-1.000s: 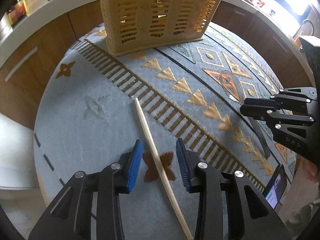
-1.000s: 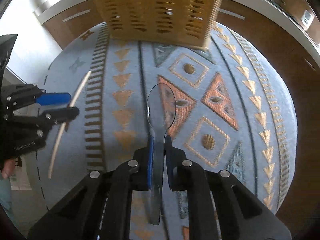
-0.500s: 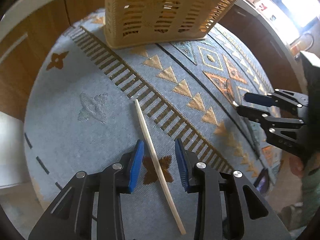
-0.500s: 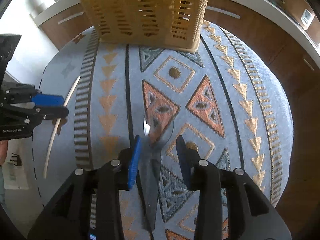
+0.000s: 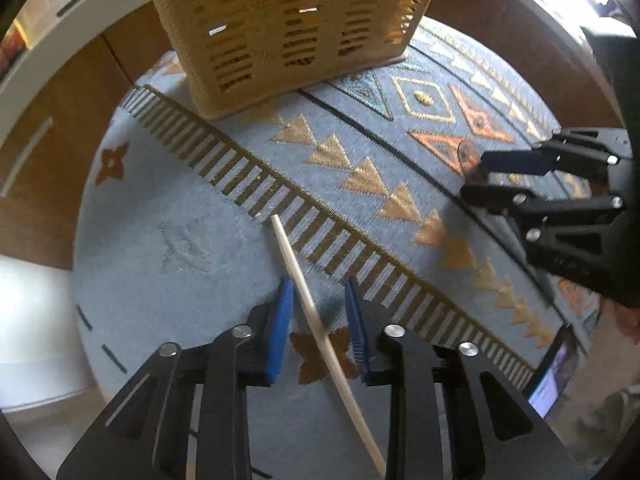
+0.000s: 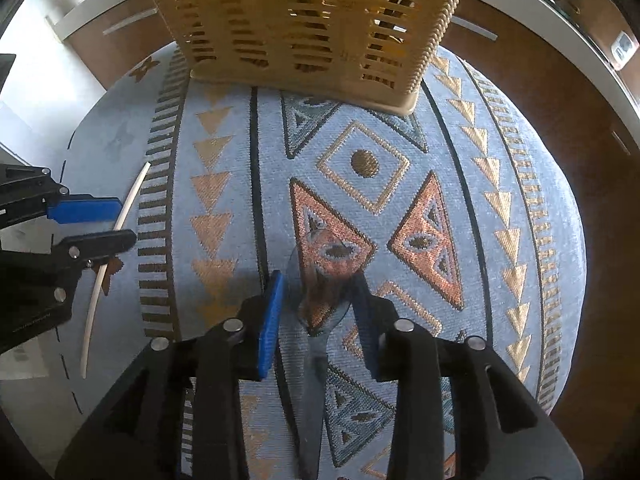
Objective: Organize utensils
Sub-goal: 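Grasp the last wooden chopstick with the left tool while the right tool grasps a clear spoon, then carry the chopstick and clear spoon over the yellow basket and release both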
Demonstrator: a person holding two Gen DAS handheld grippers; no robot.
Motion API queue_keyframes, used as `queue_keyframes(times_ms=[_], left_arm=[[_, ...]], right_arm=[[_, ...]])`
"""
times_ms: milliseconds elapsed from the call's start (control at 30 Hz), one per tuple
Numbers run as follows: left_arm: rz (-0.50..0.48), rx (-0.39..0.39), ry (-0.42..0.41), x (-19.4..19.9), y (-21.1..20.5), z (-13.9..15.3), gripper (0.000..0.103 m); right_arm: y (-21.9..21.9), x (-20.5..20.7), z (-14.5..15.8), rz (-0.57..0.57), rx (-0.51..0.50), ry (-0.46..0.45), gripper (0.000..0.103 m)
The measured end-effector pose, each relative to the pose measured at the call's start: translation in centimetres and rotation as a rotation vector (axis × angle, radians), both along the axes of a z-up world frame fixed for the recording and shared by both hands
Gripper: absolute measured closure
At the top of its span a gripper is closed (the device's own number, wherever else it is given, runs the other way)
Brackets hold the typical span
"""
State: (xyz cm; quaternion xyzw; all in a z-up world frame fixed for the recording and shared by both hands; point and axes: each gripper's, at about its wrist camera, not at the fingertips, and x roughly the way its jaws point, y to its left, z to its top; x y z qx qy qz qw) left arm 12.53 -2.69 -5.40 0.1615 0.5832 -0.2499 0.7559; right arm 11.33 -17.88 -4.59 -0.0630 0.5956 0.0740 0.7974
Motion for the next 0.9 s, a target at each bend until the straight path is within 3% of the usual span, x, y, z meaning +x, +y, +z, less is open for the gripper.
queue_keyframes(times_ms=[200,233,267,333,433,567,633,900], left_arm=[[-0.039,0.031,0.005,-0.2,-0.8,-0.2,0.083],[-0.042,0.047,-0.007,-0.3,-0.8,-0.1,0.086],[-0.048,0.083,-0.034,-0.5,-1.1,-0.2,0.095],[-0.068,0.118,-0.075,-0.8,-2.1,-0.4,0.097],[-0.021,0.087,-0.103,-1.2,-1.9,-0.3,0.099],[0.031,-0.044,-0.187,-2.0,-0.4,0.8,0.099],[0.081,-0.15,-0.208,-2.4,0.6,2.2,0.099],[0.207,-0.522,-0.457,-4.8,3.4,10.6,0.099]], right_arm=[[0.9,-0.7,0.1,0.031,-0.019,-0.031,0.074],[1.5,-1.7,-0.3,0.033,-0.017,-0.03,0.074],[1.6,-1.8,-0.2,0.034,-0.012,-0.028,0.074],[1.7,-2.2,-0.1,0.034,0.002,-0.03,0.074],[1.0,-2.4,0.3,0.036,0.036,-0.06,0.074],[-0.8,-4.2,2.9,0.051,0.123,-0.166,0.074],[-1.3,-5.4,4.2,0.06,0.158,-0.225,0.074],[-2.9,-8.5,11.2,0.107,0.305,-0.572,0.074]])
